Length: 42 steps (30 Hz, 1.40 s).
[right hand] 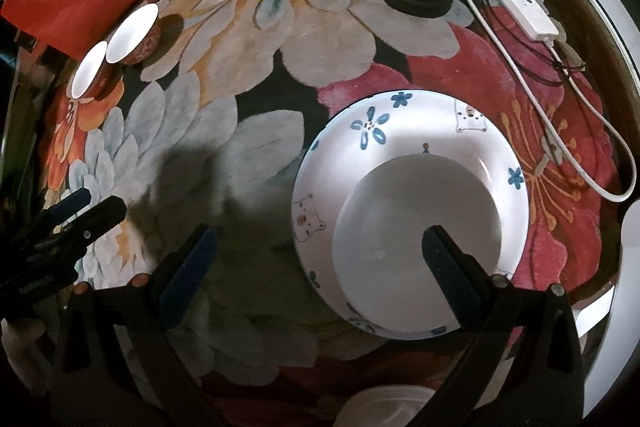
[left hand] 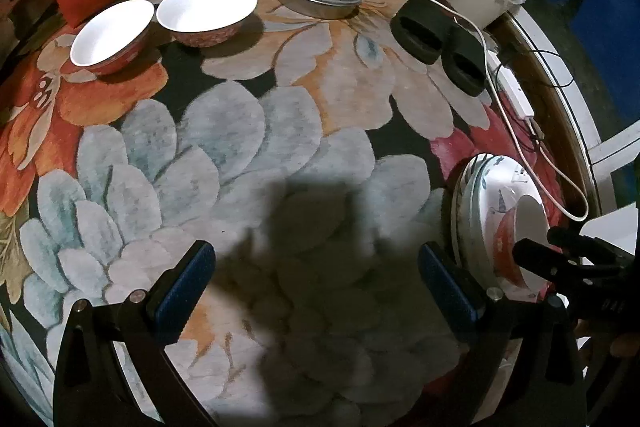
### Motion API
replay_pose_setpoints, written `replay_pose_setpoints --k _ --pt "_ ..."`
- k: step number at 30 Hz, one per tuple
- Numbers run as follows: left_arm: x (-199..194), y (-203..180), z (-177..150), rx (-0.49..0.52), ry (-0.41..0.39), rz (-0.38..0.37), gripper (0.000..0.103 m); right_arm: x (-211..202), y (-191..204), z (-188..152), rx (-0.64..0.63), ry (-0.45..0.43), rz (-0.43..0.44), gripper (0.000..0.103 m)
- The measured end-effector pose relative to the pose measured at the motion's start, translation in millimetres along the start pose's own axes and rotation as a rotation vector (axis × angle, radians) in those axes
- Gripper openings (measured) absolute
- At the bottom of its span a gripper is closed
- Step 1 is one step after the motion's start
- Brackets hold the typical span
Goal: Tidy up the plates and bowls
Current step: 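Move both tools over to the next red-rimmed white bowl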
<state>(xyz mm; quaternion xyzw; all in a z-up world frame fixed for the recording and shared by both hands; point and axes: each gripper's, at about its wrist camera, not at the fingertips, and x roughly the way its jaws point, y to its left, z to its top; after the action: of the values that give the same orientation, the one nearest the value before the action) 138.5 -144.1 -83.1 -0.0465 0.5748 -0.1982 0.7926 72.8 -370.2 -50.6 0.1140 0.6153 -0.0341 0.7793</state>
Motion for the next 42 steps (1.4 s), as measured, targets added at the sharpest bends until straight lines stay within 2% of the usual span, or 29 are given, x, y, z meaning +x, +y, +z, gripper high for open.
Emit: replay_pose_setpoints --k 28,37,42 --pt "1.9 38.3 -6.1 -0.061 0.021 0.031 0.101 12.2 28.6 1.1 -0.043 0.014 0.017 0.103" --pt "3.3 73.3 0.7 -0.114 0.008 0.073 0.101 26.7 52.9 15.0 -0.082 0.019 0.053 0.103" --pt "1.0 95.6 9.1 -0.15 -0.009 0.096 0.101 38.8 76.9 29.7 -0.108 0.035 0.102 0.103"
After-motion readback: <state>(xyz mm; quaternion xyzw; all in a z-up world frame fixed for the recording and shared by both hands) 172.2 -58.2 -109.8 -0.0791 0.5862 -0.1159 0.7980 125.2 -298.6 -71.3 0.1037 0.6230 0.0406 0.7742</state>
